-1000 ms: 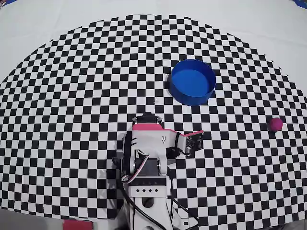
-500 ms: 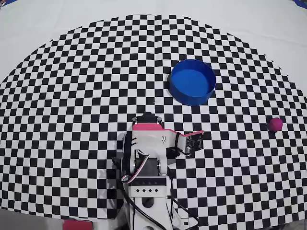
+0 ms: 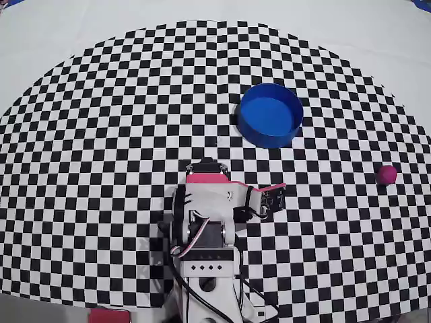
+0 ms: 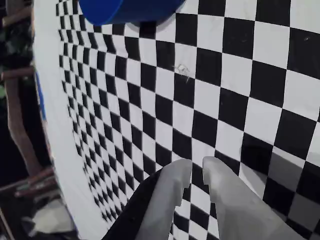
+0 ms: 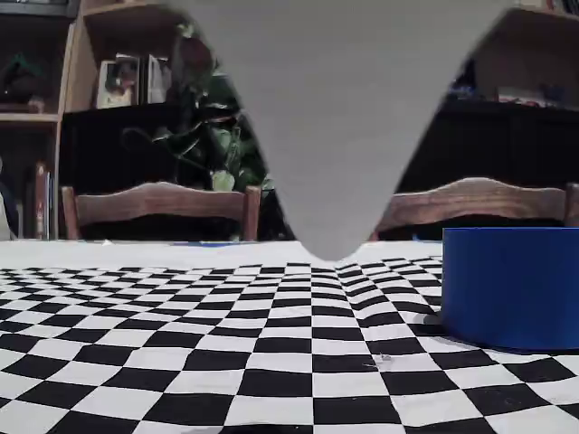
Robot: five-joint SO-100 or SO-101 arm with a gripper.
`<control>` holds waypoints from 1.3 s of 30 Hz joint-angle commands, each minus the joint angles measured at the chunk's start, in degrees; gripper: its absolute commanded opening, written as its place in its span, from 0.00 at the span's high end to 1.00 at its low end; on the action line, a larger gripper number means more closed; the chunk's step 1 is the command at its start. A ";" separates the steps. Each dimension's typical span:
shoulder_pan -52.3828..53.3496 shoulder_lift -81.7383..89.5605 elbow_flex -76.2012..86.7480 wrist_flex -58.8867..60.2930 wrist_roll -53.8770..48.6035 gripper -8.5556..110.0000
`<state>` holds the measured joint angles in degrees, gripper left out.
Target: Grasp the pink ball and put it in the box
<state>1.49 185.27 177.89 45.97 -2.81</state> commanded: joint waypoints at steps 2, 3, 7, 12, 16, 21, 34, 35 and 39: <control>0.18 0.88 0.44 -0.44 -0.44 0.93; 0.18 0.70 0.26 -0.88 -0.44 0.93; 0.18 -0.35 0.18 -5.71 -0.26 0.93; -0.09 -2.81 0.35 -19.07 -0.44 0.93; -0.09 -6.77 0.35 -32.78 -0.44 0.93; -0.09 -7.56 0.44 -40.78 -0.44 0.93; -0.70 -4.83 0.18 -47.99 -9.32 0.92; -0.88 -4.75 0.35 -47.72 -12.74 0.92; -0.79 -4.75 0.44 -45.53 -30.15 0.92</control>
<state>0.79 179.65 177.89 -0.18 -21.36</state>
